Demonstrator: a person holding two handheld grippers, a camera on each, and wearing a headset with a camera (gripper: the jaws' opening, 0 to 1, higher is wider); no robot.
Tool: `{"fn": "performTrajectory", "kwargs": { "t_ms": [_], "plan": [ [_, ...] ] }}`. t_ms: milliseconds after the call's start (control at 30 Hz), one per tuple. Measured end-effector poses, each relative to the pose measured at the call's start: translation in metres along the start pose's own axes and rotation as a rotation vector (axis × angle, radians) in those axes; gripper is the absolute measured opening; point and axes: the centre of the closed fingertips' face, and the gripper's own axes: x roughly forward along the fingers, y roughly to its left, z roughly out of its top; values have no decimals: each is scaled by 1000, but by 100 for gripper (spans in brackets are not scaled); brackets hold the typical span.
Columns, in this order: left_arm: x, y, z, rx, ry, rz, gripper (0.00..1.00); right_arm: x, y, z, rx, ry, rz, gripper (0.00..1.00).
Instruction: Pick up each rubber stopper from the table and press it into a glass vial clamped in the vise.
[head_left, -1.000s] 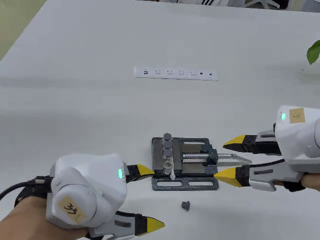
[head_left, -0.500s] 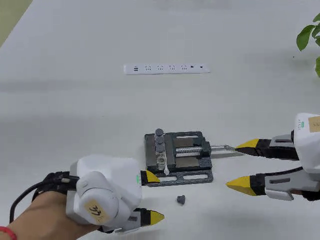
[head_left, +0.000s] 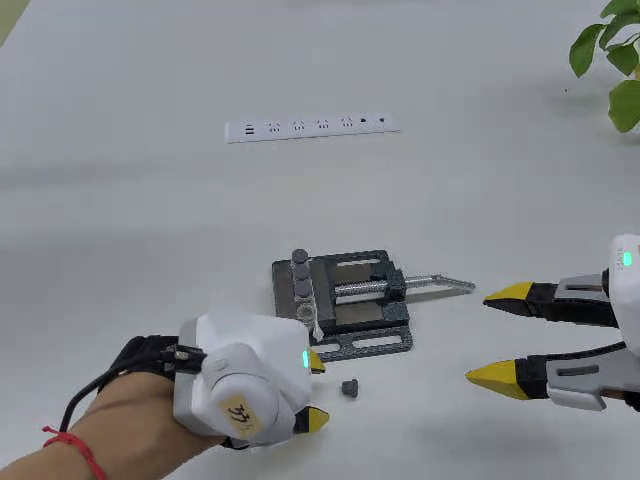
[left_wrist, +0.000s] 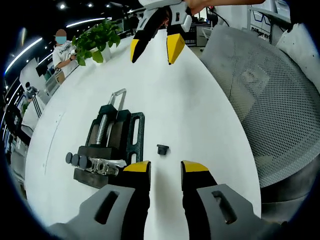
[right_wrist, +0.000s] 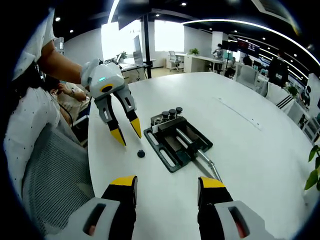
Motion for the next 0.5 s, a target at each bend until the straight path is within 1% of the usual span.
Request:
{"fn": "performTrajectory", "kwargs": {
  "t_ms": [200,333,500],
  "plan": [
    [11,1,1,2,6,-9,17,-2,0,-4,12,-5,-12,45],
    [18,3,-2,-1,16,-13,15,-3,2,-5,20,-10,-15,45],
    [23,1,3,-5,12,-22,13,-5,3,-8,31,-12,-20,44]
  ]
}}
